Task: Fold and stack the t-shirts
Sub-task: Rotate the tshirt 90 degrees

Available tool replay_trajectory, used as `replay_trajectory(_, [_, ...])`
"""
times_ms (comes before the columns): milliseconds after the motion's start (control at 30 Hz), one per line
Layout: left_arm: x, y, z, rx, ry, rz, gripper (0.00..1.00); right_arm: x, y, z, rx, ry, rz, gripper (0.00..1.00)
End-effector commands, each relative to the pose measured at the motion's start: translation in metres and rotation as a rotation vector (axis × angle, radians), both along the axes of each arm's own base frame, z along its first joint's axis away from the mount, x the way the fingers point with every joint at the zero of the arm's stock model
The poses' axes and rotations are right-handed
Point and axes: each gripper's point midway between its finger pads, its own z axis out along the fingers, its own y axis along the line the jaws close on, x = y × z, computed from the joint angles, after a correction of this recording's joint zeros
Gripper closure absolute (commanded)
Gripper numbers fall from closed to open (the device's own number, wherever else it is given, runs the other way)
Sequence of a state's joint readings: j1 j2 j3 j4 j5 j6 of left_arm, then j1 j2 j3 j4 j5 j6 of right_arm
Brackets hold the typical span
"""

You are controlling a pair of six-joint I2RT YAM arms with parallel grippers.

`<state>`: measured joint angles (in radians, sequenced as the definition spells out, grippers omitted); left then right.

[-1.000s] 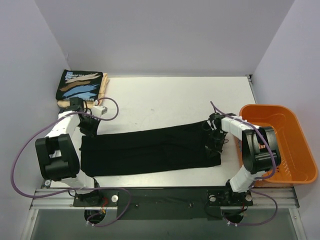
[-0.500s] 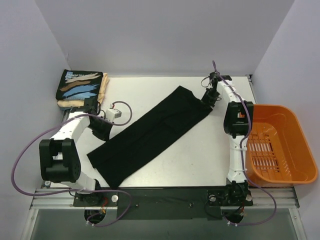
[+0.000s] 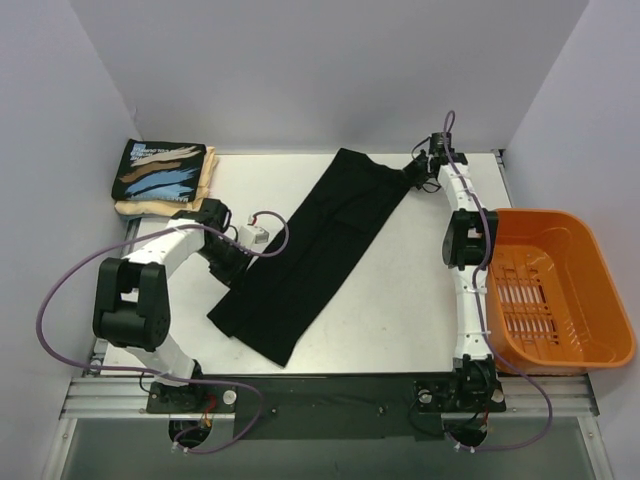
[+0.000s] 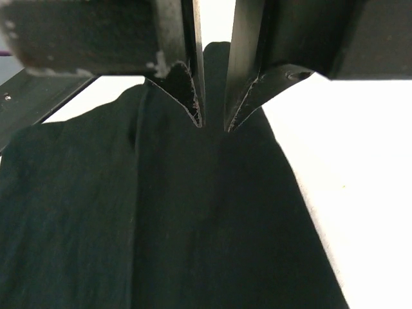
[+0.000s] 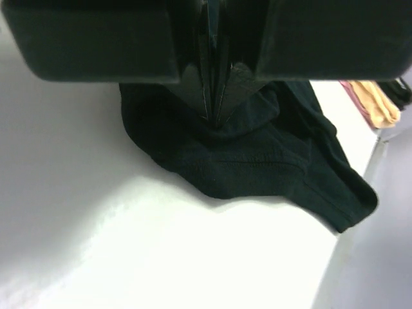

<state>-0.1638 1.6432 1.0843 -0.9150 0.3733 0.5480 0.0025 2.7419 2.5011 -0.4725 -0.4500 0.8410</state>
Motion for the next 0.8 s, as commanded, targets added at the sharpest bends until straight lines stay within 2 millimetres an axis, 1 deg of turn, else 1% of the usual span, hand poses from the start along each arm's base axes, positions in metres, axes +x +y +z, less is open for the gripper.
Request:
replay_trajectory(0, [0.02,-0.006,0.008,-0.028,-0.049,0.025,0.71,0.04,-0.016,0.007,0.063,-0.134,-0.088,1.0])
replay_trajectory(33, [0.022,-0.003,0.007,-0.023,-0.051,0.035,0.71,0.046,-0.014,0.015,0.083,-0.172,-0.086,1.0])
replay_trajectory(67, [0.021,-0.002,0.006,-0.026,-0.042,0.039,0.71,0.048,-0.01,0.024,0.116,-0.191,-0.068,1.0])
replay_trajectory(100, [0.022,0.002,0.006,-0.031,-0.037,0.057,0.71,0.053,-0.005,0.042,0.13,-0.245,-0.044,1.0])
replay_trajectory(133, [0.023,0.004,0.007,-0.04,-0.037,0.068,0.71,0.05,0.002,0.05,0.137,-0.262,-0.013,1.0])
replay_trajectory(167, [0.026,0.01,0.008,-0.046,-0.038,0.101,0.71,0.05,0.004,0.068,0.121,-0.304,0.013,1.0])
replay_trajectory(200, [0.027,0.014,0.008,-0.046,-0.037,0.115,0.7,0.05,0.008,0.096,0.118,-0.359,0.033,0.98])
replay_trajectory(233, [0.027,0.019,0.008,-0.038,-0.038,0.126,0.7,0.047,0.007,0.099,0.103,-0.363,0.039,0.92])
replay_trajectory(267, [0.025,0.021,0.007,-0.031,-0.036,0.124,0.69,0.046,0.005,0.126,0.088,-0.406,0.037,0.85])
replay_trajectory(300, [0.023,0.024,0.006,-0.012,-0.041,0.111,0.69,0.044,0.004,0.133,0.071,-0.418,0.044,0.81])
replay_trajectory(333, [0.015,0.023,0.001,-0.003,-0.025,0.095,0.68,0.042,0.001,0.156,0.055,-0.453,0.04,0.75])
replay_trajectory(367, [0.013,0.024,-0.002,0.014,-0.03,0.078,0.68,0.039,-0.005,0.153,0.032,-0.442,0.024,0.74])
replay_trajectory(400, [0.004,0.024,-0.009,0.025,-0.009,0.061,0.68,0.034,-0.009,0.171,0.024,-0.46,0.015,0.72])
replay_trajectory(433, [0.001,0.024,-0.012,0.029,-0.01,0.046,0.68,0.028,-0.014,0.162,0.013,-0.427,-0.001,0.7])
replay_trajectory(467, [-0.007,0.023,-0.018,0.035,0.01,0.033,0.68,0.02,-0.017,0.174,0.007,-0.43,-0.005,0.66])
replay_trajectory(500, [-0.01,0.022,-0.022,0.038,0.014,0.019,0.68,0.011,-0.021,0.158,-0.012,-0.382,-0.011,0.64])
replay_trajectory(533, [-0.018,0.019,-0.027,0.042,0.033,0.001,0.68,-0.003,-0.023,0.162,-0.029,-0.353,-0.012,0.6])
replay_trajectory(567, [-0.021,0.017,-0.03,0.043,0.037,-0.017,0.68,-0.016,-0.027,0.141,-0.073,-0.3,-0.009,0.58])
replay_trajectory(600, [-0.03,0.01,-0.034,0.045,0.054,-0.051,0.68,-0.028,-0.029,0.139,-0.107,-0.271,-0.008,0.54])
replay_trajectory(633, [-0.035,0.007,-0.039,0.045,0.064,-0.07,0.68,-0.042,-0.034,0.118,-0.128,-0.207,-0.025,0.52])
replay_trajectory(667, [-0.04,-0.001,-0.04,0.035,0.068,-0.098,0.68,-0.052,-0.036,0.098,-0.126,-0.149,-0.036,0.52])
replay_trajectory(700, [-0.042,-0.005,-0.041,0.029,0.074,-0.114,0.68,-0.054,-0.038,0.085,-0.114,-0.117,-0.046,0.52])
replay_trajectory(733, [-0.049,-0.013,-0.043,0.009,0.089,-0.138,0.68,-0.056,-0.039,0.076,-0.09,-0.081,-0.067,0.52])
replay_trajectory(767, [-0.051,-0.015,-0.043,0.006,0.094,-0.151,0.69,-0.058,-0.037,0.055,-0.066,-0.029,-0.066,0.53])
